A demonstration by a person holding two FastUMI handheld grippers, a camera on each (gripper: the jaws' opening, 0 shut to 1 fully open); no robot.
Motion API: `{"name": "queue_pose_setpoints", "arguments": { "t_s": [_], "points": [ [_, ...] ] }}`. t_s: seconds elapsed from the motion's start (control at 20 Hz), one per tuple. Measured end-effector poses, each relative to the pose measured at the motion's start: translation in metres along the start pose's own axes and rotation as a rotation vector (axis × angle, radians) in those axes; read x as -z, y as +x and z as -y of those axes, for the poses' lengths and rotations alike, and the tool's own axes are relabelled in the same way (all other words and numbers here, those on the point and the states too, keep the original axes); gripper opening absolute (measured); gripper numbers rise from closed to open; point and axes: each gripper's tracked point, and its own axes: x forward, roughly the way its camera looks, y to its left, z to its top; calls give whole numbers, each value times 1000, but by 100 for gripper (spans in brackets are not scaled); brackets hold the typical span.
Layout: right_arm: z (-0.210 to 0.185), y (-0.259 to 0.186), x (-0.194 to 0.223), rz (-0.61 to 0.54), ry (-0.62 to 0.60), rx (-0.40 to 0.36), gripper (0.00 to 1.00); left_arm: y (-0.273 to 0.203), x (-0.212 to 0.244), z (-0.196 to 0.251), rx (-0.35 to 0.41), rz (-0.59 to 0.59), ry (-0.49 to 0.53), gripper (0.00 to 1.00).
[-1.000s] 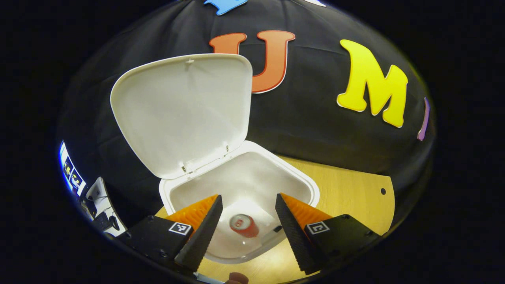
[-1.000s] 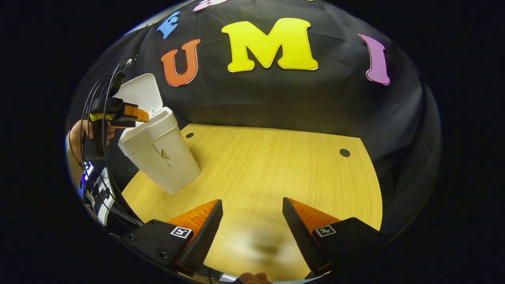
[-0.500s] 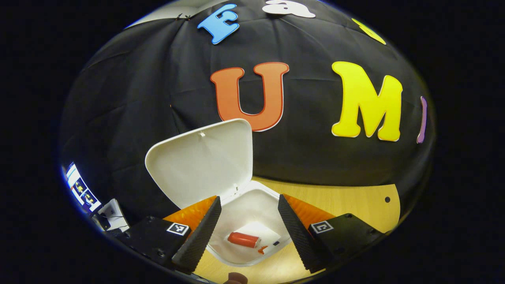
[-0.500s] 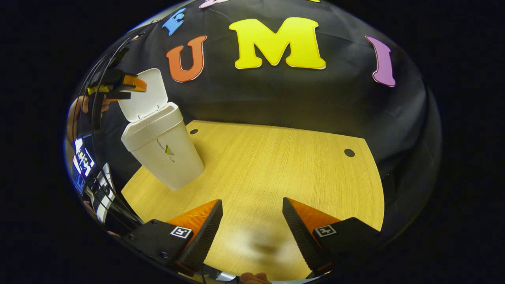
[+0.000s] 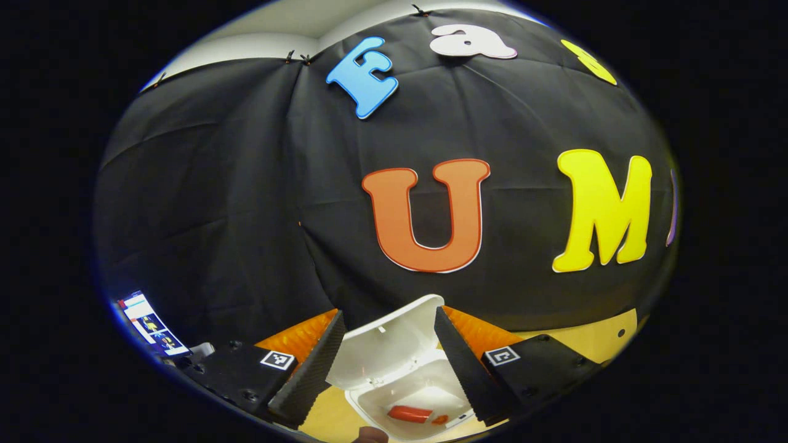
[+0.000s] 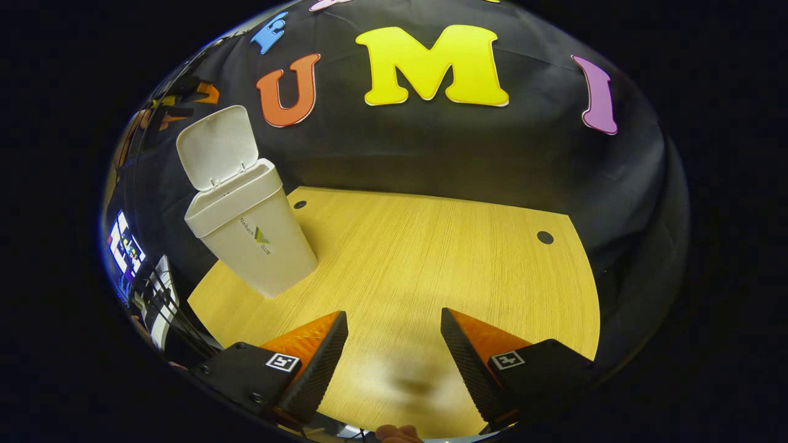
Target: Press the lid of the desktop garbage bin to open it, pick up the crumpled paper on the desktop and throw it into the bin, then pick up the pop can on the desktop and drop it into the bin, and finally close the garbage bin lid.
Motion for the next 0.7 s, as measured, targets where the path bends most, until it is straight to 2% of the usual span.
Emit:
{"name": "queue_pose_setpoints", "arguments": {
  "t_s": [0.1,0.25,0.45,0.6,0.7],
  "points": [
    [0,1,0,-4,-3,6,96,11,-2,-10,-29,13,24,95],
    [3,2,0,-7,-9,19,96,29,5,-21,-51,13,-7,97],
    [7,2,-1,-7,-22,35,96,47,19,-29,-53,9,-123,97],
    [9,3,1,-17,-29,41,96,54,27,-24,-28,8,-249,97],
    [10,3,2,-21,-27,41,96,52,32,-19,-14,-3,-297,95]
  ]
}}
